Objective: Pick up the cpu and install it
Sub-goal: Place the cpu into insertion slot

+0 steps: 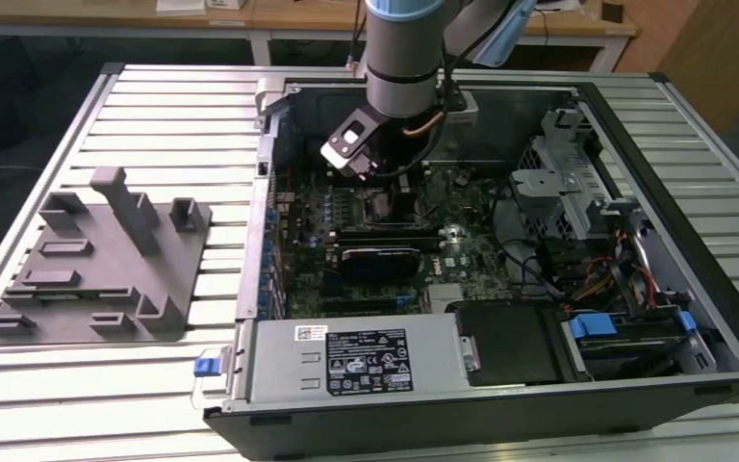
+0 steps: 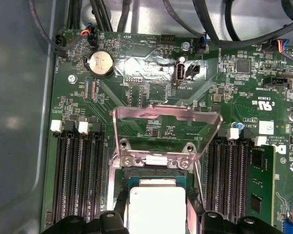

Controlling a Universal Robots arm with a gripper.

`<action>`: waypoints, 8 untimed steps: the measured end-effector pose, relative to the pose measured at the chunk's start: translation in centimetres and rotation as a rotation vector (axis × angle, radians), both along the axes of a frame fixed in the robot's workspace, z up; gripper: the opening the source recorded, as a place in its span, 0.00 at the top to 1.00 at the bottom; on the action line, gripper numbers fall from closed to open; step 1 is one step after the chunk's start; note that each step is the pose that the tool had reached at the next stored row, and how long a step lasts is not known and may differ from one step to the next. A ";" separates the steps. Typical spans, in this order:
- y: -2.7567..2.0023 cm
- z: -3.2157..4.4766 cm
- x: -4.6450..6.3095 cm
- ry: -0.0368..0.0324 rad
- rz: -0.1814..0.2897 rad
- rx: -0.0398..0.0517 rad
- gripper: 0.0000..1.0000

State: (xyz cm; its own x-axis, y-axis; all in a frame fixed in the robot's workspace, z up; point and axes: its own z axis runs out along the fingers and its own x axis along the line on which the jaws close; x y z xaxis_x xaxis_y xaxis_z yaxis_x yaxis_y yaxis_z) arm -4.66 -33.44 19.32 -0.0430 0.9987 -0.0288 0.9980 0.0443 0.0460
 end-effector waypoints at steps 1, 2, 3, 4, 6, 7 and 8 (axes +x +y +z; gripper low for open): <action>0.01 -0.03 0.0 -0.0001 0.000 0.0001 0.45; 0.01 -0.06 0.0 -0.0001 0.000 0.0001 0.45; 0.02 -0.09 0.0 -0.0001 0.000 0.0001 0.45; 0.02 -0.12 0.0 0.0000 0.000 0.0000 0.45; 0.01 -0.17 0.0 0.0003 0.000 -0.0004 0.45; 0.01 -0.18 0.0 0.0004 0.000 -0.0006 0.45; 0.01 -0.19 0.0 0.0003 0.000 -0.0005 0.45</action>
State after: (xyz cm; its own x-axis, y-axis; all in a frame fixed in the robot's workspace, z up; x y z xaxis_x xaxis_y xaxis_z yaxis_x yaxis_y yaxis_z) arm -4.67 -33.43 19.13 -0.0429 0.9986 -0.0293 0.9980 0.0443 0.0457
